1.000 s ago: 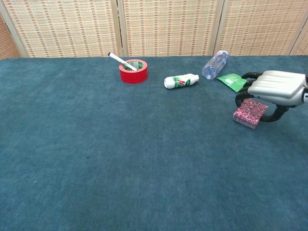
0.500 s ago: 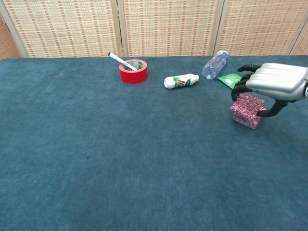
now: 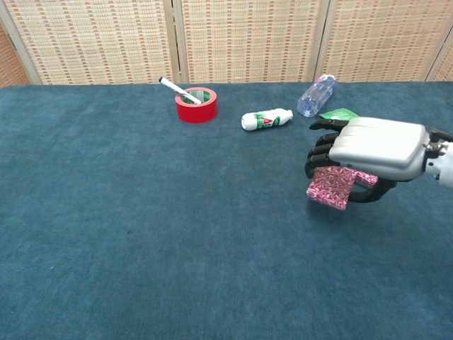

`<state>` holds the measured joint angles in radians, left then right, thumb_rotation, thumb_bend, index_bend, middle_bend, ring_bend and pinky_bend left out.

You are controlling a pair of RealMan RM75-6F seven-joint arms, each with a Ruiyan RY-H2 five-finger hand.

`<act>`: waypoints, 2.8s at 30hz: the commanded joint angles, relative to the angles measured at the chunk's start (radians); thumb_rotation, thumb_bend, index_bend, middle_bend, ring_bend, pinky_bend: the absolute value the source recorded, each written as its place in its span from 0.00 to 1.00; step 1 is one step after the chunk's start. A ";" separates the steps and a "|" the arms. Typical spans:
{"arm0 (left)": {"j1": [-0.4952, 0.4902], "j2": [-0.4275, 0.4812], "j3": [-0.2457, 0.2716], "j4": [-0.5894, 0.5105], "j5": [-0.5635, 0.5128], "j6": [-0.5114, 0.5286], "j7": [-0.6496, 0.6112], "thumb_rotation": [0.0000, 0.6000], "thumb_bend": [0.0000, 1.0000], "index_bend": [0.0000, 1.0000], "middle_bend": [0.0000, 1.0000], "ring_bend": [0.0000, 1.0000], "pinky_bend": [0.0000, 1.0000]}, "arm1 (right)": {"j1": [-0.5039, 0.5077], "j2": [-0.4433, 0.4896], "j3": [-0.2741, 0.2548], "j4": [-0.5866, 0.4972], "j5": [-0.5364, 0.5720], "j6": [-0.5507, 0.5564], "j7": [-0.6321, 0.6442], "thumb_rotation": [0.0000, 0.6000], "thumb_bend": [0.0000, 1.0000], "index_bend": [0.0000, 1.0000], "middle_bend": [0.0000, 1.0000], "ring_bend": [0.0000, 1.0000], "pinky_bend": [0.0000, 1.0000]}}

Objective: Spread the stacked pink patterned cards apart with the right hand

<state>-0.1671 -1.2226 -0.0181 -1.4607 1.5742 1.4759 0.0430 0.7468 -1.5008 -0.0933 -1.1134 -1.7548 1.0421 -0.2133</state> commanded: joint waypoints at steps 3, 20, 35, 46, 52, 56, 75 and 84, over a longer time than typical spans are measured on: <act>0.001 0.001 0.000 0.000 0.003 0.004 -0.003 1.00 0.52 0.00 0.00 0.00 0.07 | 0.003 -0.023 0.001 -0.015 0.014 -0.041 -0.047 1.00 0.24 0.45 0.42 0.24 0.00; 0.000 -0.001 0.005 -0.002 0.009 0.000 0.007 1.00 0.53 0.00 0.00 0.00 0.07 | -0.013 0.041 0.024 -0.141 0.121 -0.146 -0.185 1.00 0.24 0.00 0.04 0.00 0.00; 0.003 -0.008 0.006 -0.008 0.012 0.005 0.024 1.00 0.52 0.00 0.00 0.00 0.07 | -0.042 0.110 0.070 -0.017 0.238 -0.177 -0.102 1.00 0.24 0.00 0.04 0.00 0.00; -0.003 -0.015 0.007 -0.009 0.005 -0.014 0.041 1.00 0.52 0.00 0.00 0.00 0.07 | -0.033 0.046 0.048 0.132 0.205 -0.197 0.010 1.00 0.24 0.02 0.04 0.00 0.00; -0.003 -0.013 0.004 -0.007 -0.002 -0.017 0.035 1.00 0.52 0.00 0.00 0.00 0.07 | -0.032 -0.005 0.049 0.195 0.193 -0.184 0.028 1.00 0.24 0.07 0.06 0.00 0.00; -0.006 -0.015 0.004 -0.002 -0.001 -0.020 0.033 1.00 0.52 0.00 0.00 0.00 0.07 | -0.030 -0.021 0.055 0.211 0.192 -0.177 0.029 1.00 0.24 0.09 0.08 0.00 0.00; -0.008 -0.015 0.003 0.002 -0.006 -0.024 0.026 1.00 0.53 0.00 0.00 0.00 0.07 | -0.015 -0.060 0.056 0.247 0.183 -0.181 0.037 1.00 0.24 0.20 0.17 0.02 0.00; -0.009 -0.014 0.004 0.002 -0.004 -0.025 0.027 1.00 0.52 0.00 0.00 0.00 0.07 | -0.014 -0.060 0.057 0.248 0.185 -0.182 0.032 1.00 0.24 0.22 0.18 0.03 0.00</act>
<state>-0.1756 -1.2368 -0.0140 -1.4593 1.5699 1.4511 0.0702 0.7327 -1.5608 -0.0358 -0.8657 -1.5696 0.8602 -0.1819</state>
